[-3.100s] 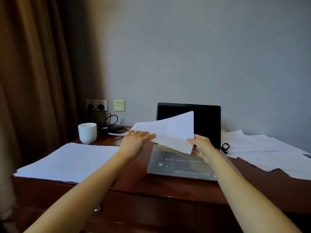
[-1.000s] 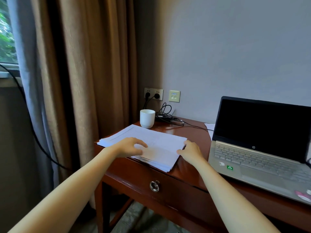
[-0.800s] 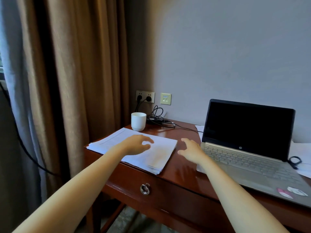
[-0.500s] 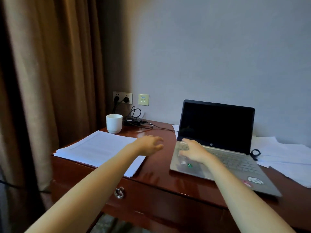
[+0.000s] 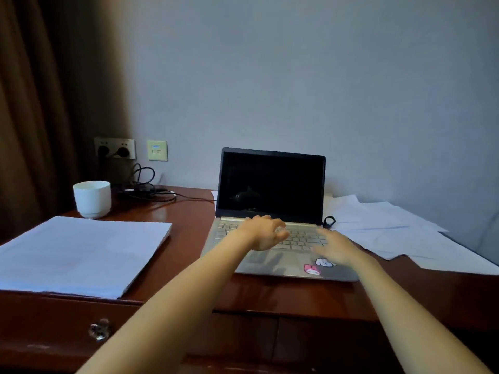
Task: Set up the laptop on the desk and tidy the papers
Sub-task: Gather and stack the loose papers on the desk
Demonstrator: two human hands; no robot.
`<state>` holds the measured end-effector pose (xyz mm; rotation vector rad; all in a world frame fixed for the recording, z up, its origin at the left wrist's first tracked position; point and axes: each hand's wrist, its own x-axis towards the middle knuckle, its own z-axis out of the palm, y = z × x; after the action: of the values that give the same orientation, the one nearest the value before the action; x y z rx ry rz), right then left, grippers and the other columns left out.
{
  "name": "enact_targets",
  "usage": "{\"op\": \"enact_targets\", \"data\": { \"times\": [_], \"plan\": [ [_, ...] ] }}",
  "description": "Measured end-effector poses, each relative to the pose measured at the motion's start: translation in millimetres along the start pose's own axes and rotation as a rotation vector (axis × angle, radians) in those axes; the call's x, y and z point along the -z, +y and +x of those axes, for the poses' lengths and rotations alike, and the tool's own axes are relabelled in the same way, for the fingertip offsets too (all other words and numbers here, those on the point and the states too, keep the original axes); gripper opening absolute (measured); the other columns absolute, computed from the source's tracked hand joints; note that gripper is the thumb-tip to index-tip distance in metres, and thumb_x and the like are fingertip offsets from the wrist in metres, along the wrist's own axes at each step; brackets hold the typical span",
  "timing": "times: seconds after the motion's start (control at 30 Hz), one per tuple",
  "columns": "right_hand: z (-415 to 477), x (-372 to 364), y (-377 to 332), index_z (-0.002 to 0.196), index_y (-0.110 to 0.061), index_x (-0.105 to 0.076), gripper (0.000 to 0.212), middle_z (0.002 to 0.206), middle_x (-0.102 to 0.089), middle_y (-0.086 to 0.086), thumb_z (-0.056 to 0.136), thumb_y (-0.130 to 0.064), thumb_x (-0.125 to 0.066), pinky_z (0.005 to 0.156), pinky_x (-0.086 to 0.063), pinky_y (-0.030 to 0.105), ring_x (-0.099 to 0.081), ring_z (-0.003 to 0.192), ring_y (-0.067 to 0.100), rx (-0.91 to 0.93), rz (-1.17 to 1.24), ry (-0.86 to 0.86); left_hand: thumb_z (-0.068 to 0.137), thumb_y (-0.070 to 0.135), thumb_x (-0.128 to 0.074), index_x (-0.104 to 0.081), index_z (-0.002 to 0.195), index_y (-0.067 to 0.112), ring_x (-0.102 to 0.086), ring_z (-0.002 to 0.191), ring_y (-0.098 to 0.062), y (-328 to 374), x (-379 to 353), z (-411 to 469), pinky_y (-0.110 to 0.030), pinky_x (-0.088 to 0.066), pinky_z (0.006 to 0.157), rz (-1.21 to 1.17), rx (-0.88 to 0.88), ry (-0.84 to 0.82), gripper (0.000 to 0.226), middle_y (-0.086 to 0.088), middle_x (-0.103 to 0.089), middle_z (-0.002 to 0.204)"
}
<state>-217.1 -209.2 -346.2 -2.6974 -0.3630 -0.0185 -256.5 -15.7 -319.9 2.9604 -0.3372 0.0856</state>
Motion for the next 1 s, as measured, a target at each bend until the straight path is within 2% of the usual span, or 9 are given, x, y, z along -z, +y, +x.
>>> {"op": "enact_targets", "data": {
  "times": [0.1,0.27,0.47,0.6,0.7,0.8,0.93,1.0],
  "plan": [
    [-2.6,6.9,27.4,0.137,-0.022,-0.045,0.052,0.136,-0.052,0.007,0.088,-0.031,-0.058,0.099,-0.043,0.035,-0.050,0.121,0.027,-0.091,-0.013,0.020,0.098,0.048,-0.030,-0.037,0.142,0.024,-0.035,0.134,-0.032,29.4,-8.2,17.5,-0.043,-0.028,0.108,0.002,-0.061,-0.014,0.051,-0.013,-0.037,0.146],
    [-15.5,16.6,67.0,0.146,-0.016,-0.029,0.066,0.148,-0.035,0.011,0.089,-0.035,-0.057,0.109,-0.033,0.035,-0.035,0.135,0.027,-0.218,-0.048,0.013,0.098,0.045,-0.033,-0.037,0.142,0.024,-0.034,0.136,-0.029,68.8,-29.8,41.9,-0.040,-0.026,0.111,-0.010,-0.157,-0.060,0.049,-0.010,-0.035,0.149],
    [-33.4,25.5,119.7,0.143,-0.018,-0.036,0.059,0.147,-0.037,0.008,0.091,-0.041,-0.052,0.110,-0.032,0.038,-0.036,0.135,0.026,-0.330,-0.153,0.045,0.098,0.042,-0.033,-0.035,0.143,0.022,-0.027,0.139,-0.029,119.5,-54.8,67.5,-0.042,-0.020,0.113,0.070,-0.262,-0.109,0.049,-0.011,-0.030,0.151],
    [-45.9,28.4,152.6,0.143,-0.023,-0.033,0.051,0.154,-0.021,0.009,0.097,-0.045,-0.036,0.114,-0.021,0.039,-0.016,0.143,0.027,-0.425,-0.224,0.066,0.098,0.042,-0.034,-0.038,0.143,0.020,-0.018,0.142,-0.028,147.4,-69.0,83.9,-0.042,-0.014,0.114,0.140,-0.329,-0.107,0.049,-0.012,-0.026,0.152],
    [-50.9,25.6,171.9,0.143,-0.027,-0.033,0.048,0.155,-0.018,0.008,0.099,-0.045,-0.030,0.115,-0.018,0.039,-0.010,0.145,0.026,-0.452,-0.213,0.128,0.098,0.042,-0.032,-0.038,0.142,0.023,-0.012,0.143,-0.029,165.6,-84.9,98.3,-0.044,-0.012,0.114,0.176,-0.323,-0.143,0.048,-0.013,-0.023,0.153],
    [-47.7,23.2,182.2,0.139,-0.027,-0.039,0.044,0.153,-0.022,0.008,0.099,-0.041,-0.032,0.115,-0.018,0.039,-0.013,0.144,0.025,-0.465,-0.167,0.229,0.099,0.040,-0.027,-0.037,0.143,0.022,-0.009,0.144,-0.032,183.7,-101.1,113.0,-0.047,-0.012,0.114,0.148,-0.267,-0.111,0.048,-0.017,-0.018,0.154],
    [-36.8,23.6,189.0,0.138,-0.028,-0.040,0.042,0.154,-0.021,0.007,0.099,-0.039,-0.031,0.116,-0.018,0.038,-0.013,0.144,0.025,-0.449,-0.169,0.240,0.101,0.038,-0.022,-0.033,0.145,0.015,-0.005,0.145,-0.034,205.4,-116.4,130.3,-0.046,-0.010,0.116,0.109,-0.177,-0.055,0.051,-0.020,-0.009,0.156],
    [-31.4,23.9,193.0,0.136,-0.029,-0.042,0.040,0.152,-0.024,0.007,0.099,-0.039,-0.032,0.115,-0.018,0.037,-0.015,0.143,0.025,-0.437,-0.164,0.244,0.101,0.037,-0.022,-0.034,0.144,0.013,-0.007,0.144,-0.034,212.6,-121.6,137.7,-0.046,-0.011,0.116,0.084,-0.145,-0.024,0.051,-0.020,-0.011,0.155]
  ]
}}
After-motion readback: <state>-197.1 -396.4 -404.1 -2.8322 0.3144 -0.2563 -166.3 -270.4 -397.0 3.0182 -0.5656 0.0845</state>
